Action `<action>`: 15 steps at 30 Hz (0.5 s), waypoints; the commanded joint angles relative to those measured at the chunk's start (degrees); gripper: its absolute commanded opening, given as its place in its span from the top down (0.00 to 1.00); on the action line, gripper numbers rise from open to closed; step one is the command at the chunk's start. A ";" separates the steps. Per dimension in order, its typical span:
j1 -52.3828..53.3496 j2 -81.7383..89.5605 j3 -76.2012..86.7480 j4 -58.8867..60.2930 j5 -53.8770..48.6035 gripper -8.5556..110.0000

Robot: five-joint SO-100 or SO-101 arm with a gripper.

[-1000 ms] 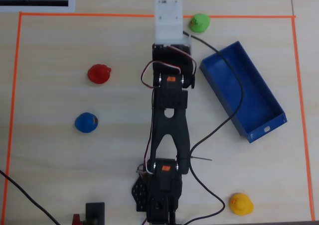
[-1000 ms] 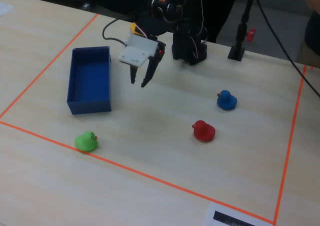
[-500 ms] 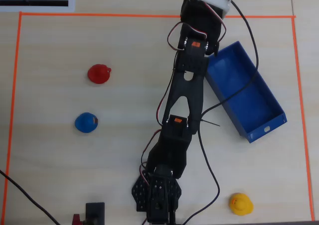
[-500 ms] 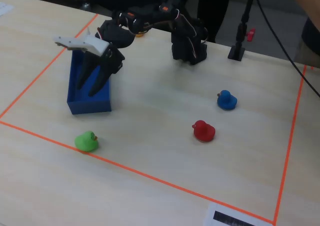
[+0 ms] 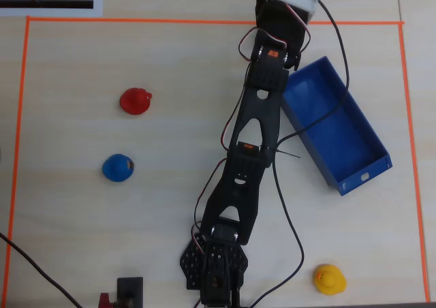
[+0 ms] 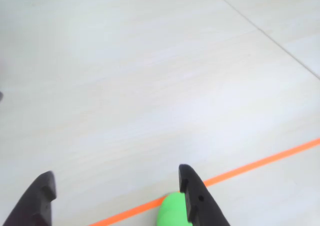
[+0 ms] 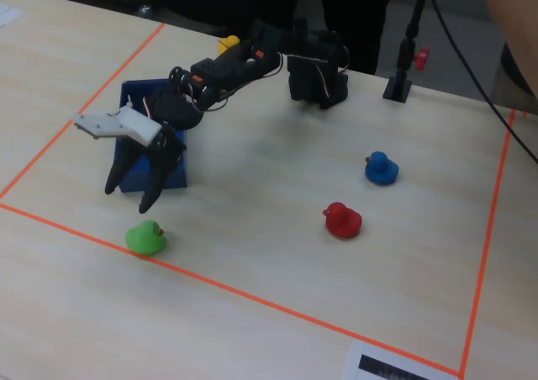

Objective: Grasp green duck and put it into box.

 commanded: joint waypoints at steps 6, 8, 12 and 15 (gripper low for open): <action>1.93 -4.92 -1.49 -2.81 -4.92 0.63; 2.64 -5.63 -0.09 -2.81 -6.06 0.63; 4.04 -7.21 1.67 -2.81 -10.20 0.62; 4.75 -7.82 2.90 -2.64 -13.80 0.62</action>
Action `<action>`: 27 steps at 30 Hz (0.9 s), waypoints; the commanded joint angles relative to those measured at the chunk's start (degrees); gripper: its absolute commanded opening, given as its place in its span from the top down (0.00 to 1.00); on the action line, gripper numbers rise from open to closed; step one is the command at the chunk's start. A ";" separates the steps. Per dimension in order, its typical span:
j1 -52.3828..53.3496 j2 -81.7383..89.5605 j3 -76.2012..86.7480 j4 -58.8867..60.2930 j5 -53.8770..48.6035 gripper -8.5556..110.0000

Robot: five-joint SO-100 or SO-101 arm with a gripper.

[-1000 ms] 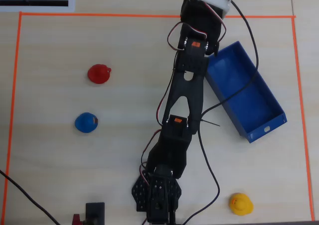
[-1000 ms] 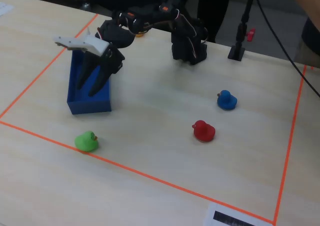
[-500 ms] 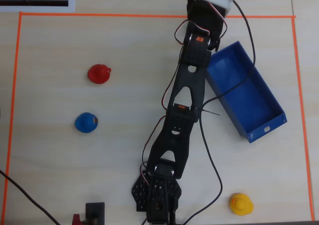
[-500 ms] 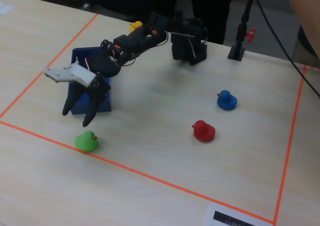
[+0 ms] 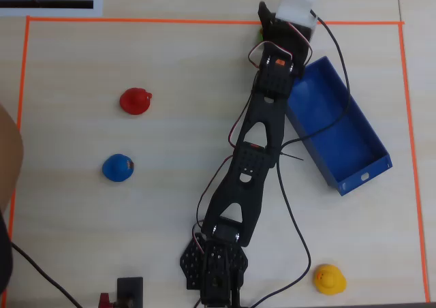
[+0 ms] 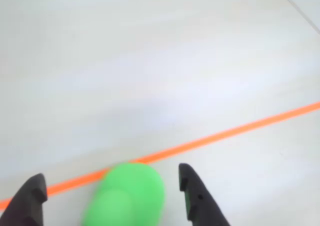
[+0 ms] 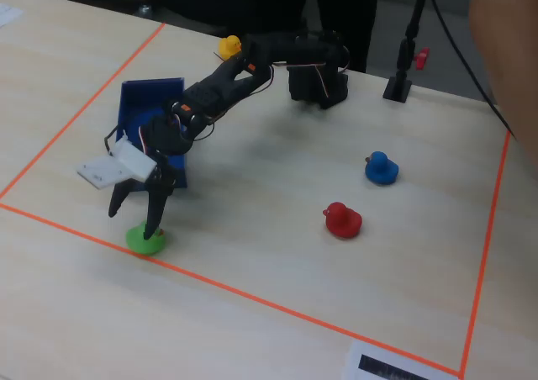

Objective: Grasp green duck and put it into box.

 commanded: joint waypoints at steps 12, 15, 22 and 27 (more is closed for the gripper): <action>0.44 0.88 2.11 4.04 -8.88 0.61; 0.00 0.88 2.29 3.96 -8.96 0.62; -0.35 -0.09 2.29 4.48 -8.88 0.62; -0.44 -0.09 2.46 5.36 -9.40 0.73</action>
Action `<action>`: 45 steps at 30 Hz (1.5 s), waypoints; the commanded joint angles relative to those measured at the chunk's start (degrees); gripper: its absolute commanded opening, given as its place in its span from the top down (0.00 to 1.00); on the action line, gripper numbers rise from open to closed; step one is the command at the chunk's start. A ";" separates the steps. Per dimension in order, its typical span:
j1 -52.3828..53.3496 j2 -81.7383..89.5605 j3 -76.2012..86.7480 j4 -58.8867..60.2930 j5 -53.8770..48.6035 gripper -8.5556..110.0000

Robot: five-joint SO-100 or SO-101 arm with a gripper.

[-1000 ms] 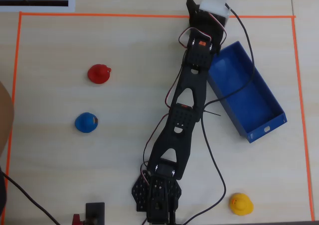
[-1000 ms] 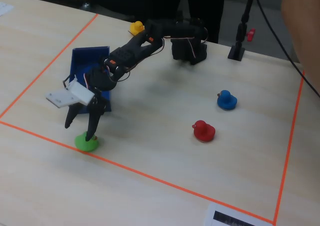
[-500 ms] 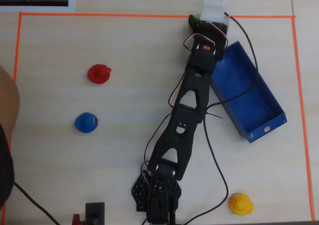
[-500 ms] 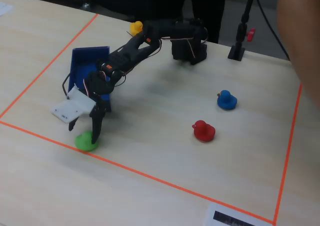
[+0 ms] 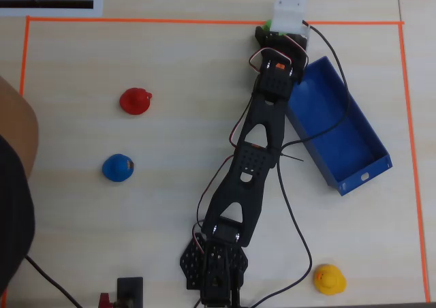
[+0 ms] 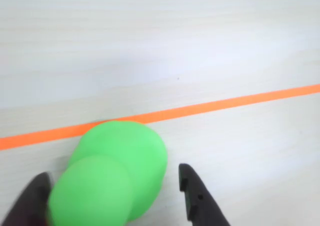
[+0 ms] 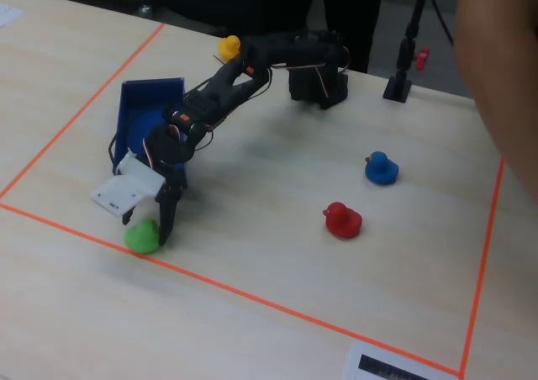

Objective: Grasp green duck and put it into box.

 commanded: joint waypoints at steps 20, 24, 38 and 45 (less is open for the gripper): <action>2.55 2.72 0.00 2.55 -3.34 0.90; 1.93 7.91 -0.09 5.27 2.99 0.92; 0.18 29.44 -0.35 24.08 15.12 0.92; 9.14 36.12 0.53 33.31 16.00 0.91</action>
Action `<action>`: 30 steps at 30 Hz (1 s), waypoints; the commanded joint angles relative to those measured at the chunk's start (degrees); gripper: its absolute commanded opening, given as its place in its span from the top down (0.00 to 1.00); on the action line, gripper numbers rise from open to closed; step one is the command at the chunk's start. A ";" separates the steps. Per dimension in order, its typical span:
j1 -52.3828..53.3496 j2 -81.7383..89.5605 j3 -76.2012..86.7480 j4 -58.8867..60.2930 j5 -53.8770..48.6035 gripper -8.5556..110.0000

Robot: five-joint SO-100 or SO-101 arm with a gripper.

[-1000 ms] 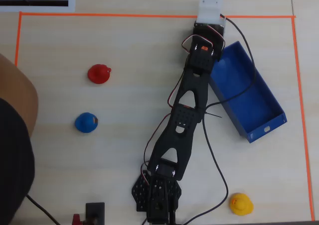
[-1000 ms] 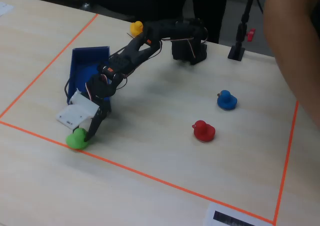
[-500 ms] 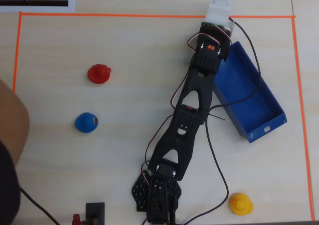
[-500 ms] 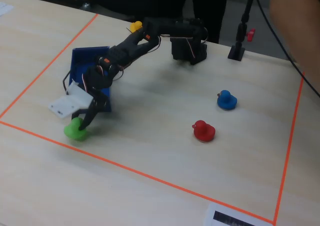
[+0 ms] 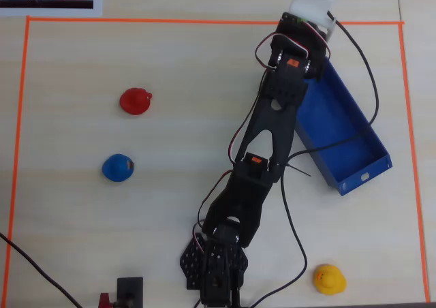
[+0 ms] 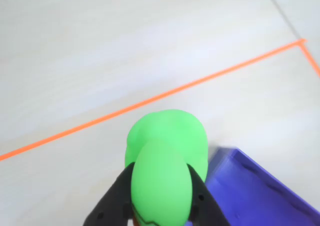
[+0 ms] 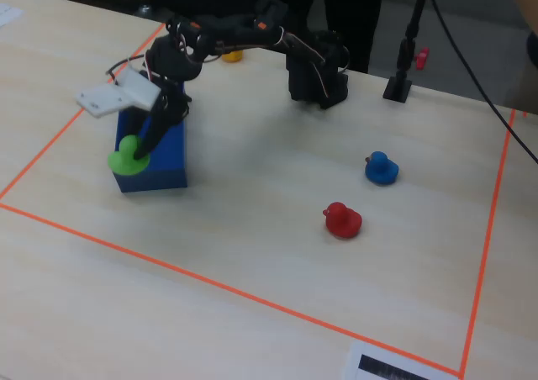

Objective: Grasp green duck and put it into box.

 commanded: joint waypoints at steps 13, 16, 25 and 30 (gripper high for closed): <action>24.43 24.70 35.33 0.18 -4.04 0.91; 25.40 28.39 42.80 -2.64 -5.01 0.91; 27.42 34.54 65.57 -17.49 -11.07 0.91; 28.21 34.80 73.04 -23.91 -13.54 0.91</action>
